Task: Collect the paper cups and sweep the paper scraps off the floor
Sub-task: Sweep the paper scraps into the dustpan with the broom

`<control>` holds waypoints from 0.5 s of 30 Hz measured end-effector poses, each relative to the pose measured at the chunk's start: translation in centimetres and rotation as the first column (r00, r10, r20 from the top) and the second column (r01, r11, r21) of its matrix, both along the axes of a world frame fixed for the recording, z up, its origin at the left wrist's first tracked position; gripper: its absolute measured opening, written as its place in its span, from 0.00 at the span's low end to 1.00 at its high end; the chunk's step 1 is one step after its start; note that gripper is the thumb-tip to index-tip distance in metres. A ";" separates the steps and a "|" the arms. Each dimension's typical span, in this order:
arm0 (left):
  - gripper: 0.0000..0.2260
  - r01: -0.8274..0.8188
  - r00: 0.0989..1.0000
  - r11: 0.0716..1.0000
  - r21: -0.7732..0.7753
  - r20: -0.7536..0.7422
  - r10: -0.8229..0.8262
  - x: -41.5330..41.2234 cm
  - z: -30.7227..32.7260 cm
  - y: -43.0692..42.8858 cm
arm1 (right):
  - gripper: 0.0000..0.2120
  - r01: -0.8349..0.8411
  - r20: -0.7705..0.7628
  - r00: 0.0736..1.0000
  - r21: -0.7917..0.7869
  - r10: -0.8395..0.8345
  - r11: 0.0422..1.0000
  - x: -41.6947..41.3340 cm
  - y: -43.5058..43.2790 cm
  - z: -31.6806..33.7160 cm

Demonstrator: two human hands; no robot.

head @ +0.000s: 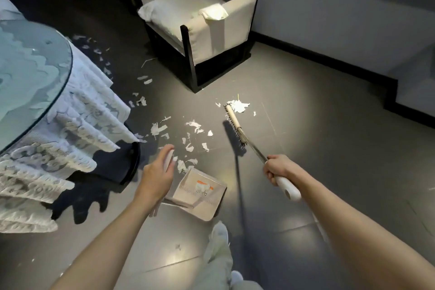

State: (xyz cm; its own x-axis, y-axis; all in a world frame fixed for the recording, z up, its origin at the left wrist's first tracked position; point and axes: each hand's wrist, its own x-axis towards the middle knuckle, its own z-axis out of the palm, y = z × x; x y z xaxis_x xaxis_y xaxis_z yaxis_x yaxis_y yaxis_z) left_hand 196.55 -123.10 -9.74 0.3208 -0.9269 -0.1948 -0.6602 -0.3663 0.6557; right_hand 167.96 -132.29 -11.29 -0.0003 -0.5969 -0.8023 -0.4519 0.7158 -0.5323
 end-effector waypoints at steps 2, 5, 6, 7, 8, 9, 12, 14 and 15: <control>0.16 0.034 0.999 0.999 -0.003 -0.004 -0.034 -0.9 -0.4 -4.0 | 0.08 0.024 -0.013 1.000 0.011 -0.024 1.000 -0.3 -3.4 -0.3; 0.16 0.039 0.999 0.999 -0.002 -0.010 -0.039 -3.1 -0.9 -9.2 | 0.09 0.046 -0.016 0.999 0.013 -0.046 0.999 -1.4 -8.8 -0.8; 0.16 0.050 0.999 0.999 0.002 0.000 -0.050 -3.8 -1.0 -10.8 | 0.10 0.054 -0.021 0.998 0.012 -0.053 0.998 -1.7 -10.5 -0.9; 0.16 0.066 0.998 0.998 0.013 0.016 -0.066 -4.5 -1.0 -12.4 | 0.10 0.057 -0.020 0.998 0.015 -0.057 0.998 -2.1 -12.3 -1.0; 0.16 0.068 0.997 0.997 0.023 0.025 -0.069 -5.0 -1.2 -13.9 | 0.09 0.057 -0.019 0.998 0.017 -0.056 0.998 -2.6 -14.3 -1.2; 0.16 0.065 0.997 0.997 0.031 0.027 -0.066 -5.5 -1.4 -15.5 | 0.09 0.055 -0.023 0.998 0.014 -0.054 0.998 -3.1 -16.3 -1.3; 0.16 0.068 0.998 0.997 0.030 0.008 -0.068 -6.8 -2.1 -20.0 | 0.06 0.028 -0.043 0.999 0.026 -0.026 0.999 -4.6 -22.8 -1.8; 0.16 0.033 0.999 0.999 0.031 0.004 -0.033 -7.6 -2.7 -23.0 | 0.06 -0.014 -0.057 0.998 0.032 0.016 0.999 -5.3 -27.4 -2.5; 0.16 0.009 1.000 0.999 0.036 0.007 -0.010 -7.9 -3.2 -24.3 | 0.07 -0.037 -0.066 0.997 0.036 0.039 0.999 -5.5 -29.8 -2.9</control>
